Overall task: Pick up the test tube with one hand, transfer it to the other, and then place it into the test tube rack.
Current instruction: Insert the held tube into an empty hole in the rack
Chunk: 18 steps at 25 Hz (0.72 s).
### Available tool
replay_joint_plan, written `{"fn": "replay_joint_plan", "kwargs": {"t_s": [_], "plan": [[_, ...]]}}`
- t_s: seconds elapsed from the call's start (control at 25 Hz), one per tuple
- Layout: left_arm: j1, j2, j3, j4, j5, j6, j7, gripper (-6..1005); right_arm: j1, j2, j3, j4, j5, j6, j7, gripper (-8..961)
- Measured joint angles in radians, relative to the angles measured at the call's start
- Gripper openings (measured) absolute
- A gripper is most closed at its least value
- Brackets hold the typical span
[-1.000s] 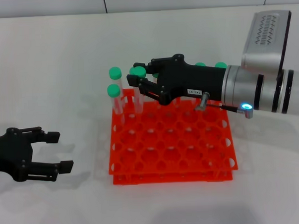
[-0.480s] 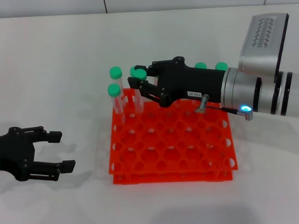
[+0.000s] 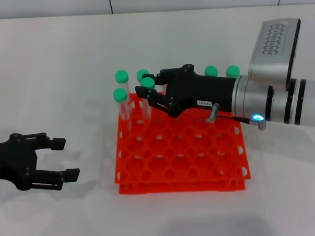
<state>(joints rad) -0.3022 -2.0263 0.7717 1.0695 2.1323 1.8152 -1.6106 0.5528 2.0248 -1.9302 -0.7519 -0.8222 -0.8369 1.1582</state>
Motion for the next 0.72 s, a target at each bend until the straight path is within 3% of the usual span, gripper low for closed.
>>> {"fn": "replay_joint_plan", "kwargs": {"t_s": [0.72], "plan": [[0.000, -0.003, 0.000, 0.000, -0.002, 0.000, 0.000, 890, 0.001, 0.000, -0.002, 0.002, 0.000, -0.001, 0.000, 307]]}}
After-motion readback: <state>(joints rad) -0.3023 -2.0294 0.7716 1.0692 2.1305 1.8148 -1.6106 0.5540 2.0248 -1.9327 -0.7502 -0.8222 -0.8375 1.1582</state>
